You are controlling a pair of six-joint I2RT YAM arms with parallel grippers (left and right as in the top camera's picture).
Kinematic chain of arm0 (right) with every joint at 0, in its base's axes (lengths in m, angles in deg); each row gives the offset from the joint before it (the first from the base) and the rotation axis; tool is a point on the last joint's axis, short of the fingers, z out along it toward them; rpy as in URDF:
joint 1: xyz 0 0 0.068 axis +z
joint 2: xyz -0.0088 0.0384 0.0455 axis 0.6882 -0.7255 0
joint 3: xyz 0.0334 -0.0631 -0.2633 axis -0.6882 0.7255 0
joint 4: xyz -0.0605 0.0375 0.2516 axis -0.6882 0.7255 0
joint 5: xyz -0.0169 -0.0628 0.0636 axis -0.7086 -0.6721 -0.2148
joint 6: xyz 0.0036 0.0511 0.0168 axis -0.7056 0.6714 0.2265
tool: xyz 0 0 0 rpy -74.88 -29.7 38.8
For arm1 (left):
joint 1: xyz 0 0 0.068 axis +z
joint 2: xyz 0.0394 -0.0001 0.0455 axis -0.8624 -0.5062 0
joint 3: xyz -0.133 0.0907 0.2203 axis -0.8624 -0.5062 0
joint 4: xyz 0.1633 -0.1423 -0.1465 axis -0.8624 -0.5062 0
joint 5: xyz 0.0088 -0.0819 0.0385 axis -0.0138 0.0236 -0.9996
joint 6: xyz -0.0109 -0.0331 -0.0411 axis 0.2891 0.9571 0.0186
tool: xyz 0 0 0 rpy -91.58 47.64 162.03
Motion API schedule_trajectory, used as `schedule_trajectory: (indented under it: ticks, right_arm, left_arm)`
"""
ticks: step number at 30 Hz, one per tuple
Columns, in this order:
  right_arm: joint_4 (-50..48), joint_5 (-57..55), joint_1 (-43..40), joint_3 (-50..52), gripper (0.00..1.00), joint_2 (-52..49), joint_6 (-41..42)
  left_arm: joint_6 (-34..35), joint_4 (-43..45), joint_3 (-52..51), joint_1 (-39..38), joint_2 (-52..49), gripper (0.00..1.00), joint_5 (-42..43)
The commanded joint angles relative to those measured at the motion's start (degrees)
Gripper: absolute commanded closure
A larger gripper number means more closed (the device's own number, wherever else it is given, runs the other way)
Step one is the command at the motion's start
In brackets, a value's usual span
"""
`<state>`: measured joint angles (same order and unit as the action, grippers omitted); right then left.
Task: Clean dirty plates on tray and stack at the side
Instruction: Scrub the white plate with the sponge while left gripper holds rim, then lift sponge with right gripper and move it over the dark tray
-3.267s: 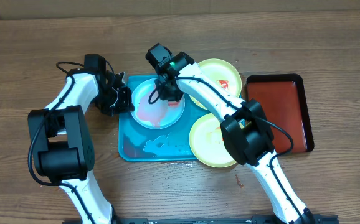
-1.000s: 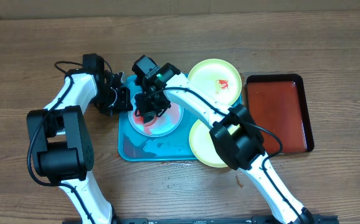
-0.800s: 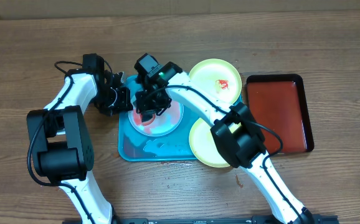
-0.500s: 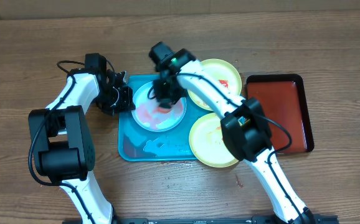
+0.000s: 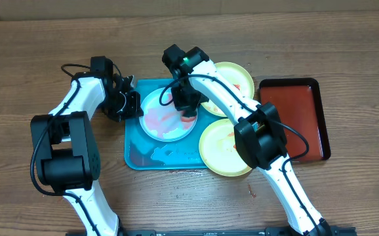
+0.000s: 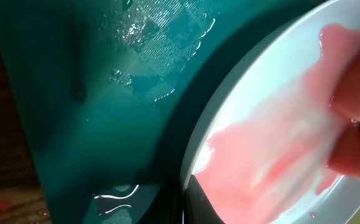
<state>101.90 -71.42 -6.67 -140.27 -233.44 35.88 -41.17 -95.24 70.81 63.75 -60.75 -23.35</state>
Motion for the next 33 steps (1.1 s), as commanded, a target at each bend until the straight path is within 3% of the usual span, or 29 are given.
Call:
schedule_trajectory:
  ticks: [1,8,18,25,33]
  right_arm:
    - [-0.4,9.9,1.4,3.8,0.96,-1.5,-2.1]
    - [-5.6,24.1,2.4,6.0,0.96,-1.5,-5.7]
    - [-16.6,25.0,4.8,5.8,0.96,-1.5,-2.3]
    - [-13.5,25.0,0.9,2.9,0.96,0.6,-2.9]
    - [-6.2,23.0,-5.7,2.8,0.96,9.7,-6.4]
  left_arm:
    - [0.0,-0.1,0.0,0.3,-0.5,0.96,0.0]
    - [0.0,0.0,0.0,0.3,-0.5,0.96,0.0]
    - [0.2,0.1,0.0,0.3,-0.5,0.96,0.0]
    - [0.2,0.2,0.0,0.3,-0.5,0.96,0.0]
    - [0.1,0.3,0.0,0.3,-0.5,0.96,-0.1]
